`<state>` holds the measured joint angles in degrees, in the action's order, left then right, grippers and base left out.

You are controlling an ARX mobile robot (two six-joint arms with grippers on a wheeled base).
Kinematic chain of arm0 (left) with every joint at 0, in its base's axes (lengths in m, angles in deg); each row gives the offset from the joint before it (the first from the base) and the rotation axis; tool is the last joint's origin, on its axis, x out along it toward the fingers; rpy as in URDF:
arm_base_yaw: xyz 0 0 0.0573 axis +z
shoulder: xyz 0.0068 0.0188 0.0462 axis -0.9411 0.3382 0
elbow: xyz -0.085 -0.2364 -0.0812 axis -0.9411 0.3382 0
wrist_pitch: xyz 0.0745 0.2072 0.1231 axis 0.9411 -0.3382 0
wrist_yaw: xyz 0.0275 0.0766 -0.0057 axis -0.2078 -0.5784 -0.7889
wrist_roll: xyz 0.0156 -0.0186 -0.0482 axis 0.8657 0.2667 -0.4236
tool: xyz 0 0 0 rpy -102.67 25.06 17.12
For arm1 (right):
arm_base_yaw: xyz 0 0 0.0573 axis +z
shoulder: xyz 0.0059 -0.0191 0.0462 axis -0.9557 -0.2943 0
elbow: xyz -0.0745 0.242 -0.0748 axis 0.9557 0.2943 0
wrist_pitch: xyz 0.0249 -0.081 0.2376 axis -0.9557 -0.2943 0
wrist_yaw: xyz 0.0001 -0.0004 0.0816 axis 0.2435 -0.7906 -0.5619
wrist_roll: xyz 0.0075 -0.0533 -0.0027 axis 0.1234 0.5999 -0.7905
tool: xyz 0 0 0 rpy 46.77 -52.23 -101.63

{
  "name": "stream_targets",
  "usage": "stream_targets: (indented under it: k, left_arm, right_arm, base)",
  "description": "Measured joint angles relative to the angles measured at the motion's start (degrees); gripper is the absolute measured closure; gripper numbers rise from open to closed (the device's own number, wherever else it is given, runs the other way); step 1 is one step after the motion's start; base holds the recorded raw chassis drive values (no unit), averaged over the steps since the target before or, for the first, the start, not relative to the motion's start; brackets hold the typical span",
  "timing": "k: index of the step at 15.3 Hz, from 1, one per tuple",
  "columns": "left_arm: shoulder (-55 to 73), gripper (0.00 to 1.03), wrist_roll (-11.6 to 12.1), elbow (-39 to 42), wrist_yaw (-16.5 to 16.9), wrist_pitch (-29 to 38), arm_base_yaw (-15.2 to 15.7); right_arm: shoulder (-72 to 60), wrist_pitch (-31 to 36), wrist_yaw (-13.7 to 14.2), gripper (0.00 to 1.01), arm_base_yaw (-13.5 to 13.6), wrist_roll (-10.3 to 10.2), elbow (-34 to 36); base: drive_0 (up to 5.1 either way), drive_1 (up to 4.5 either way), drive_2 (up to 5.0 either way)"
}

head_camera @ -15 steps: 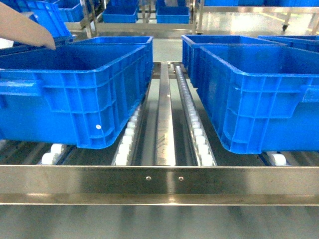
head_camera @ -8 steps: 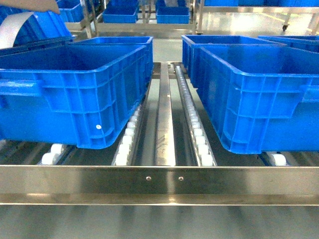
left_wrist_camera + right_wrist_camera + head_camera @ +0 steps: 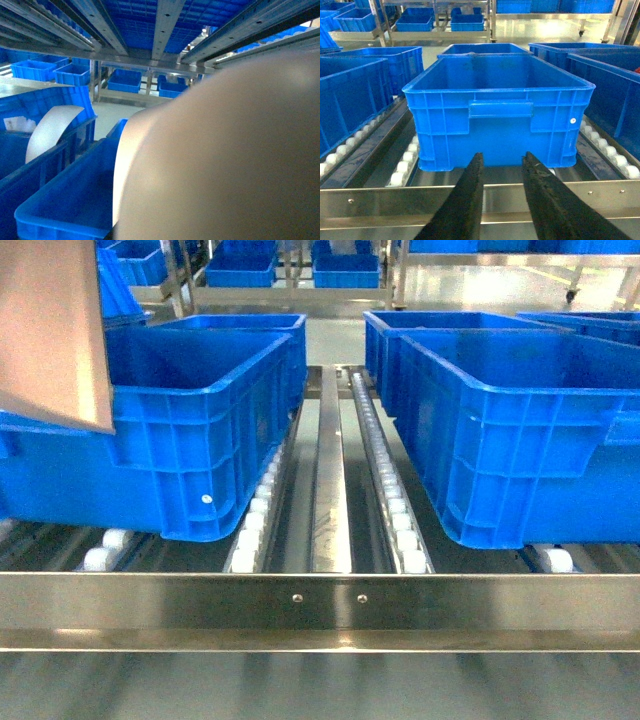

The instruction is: Place part in tray to right shelf

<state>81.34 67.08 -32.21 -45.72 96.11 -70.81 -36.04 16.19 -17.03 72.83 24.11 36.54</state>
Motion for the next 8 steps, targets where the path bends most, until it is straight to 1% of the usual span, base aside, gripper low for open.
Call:
stream_targets:
  k: [2,3,4,5,8]
  left_arm:
    - [-4.13,0.86,0.79,6.25,-0.26,1.79,0.35]
    - [-5.77,0.86,1.86,9.03,-0.28,2.56,0.35]
    - [-7.89,0.86,2.43,11.37,-0.2,1.99,0.35]
    - [-9.75,0.86,3.26,13.84,-0.26,2.25,0.35]
    - [-15.74,0.86,5.09,19.34,-0.35,-0.5,0.42]
  right_arm:
    - [2.67,-1.46,-0.02,0.99,0.04,0.0,0.61]
    - [3.72,-2.05,-0.02,0.99,0.04,-0.09,0.94]
    - [4.85,-2.99,-0.02,0.99,0.04,-0.13,1.42]
    - [5.81,-1.36,-0.02,0.99,0.04,-0.15,2.67]
    - [9.07,-4.74,-0.04,0.99,0.04,-0.17,2.89]
  base:
    - [0.0,0.0,0.0]
    - [0.0,0.0,0.0]
    - [0.0,0.0,0.0]
    - [0.0,0.0,0.0]
    - [0.0,0.0,0.0]
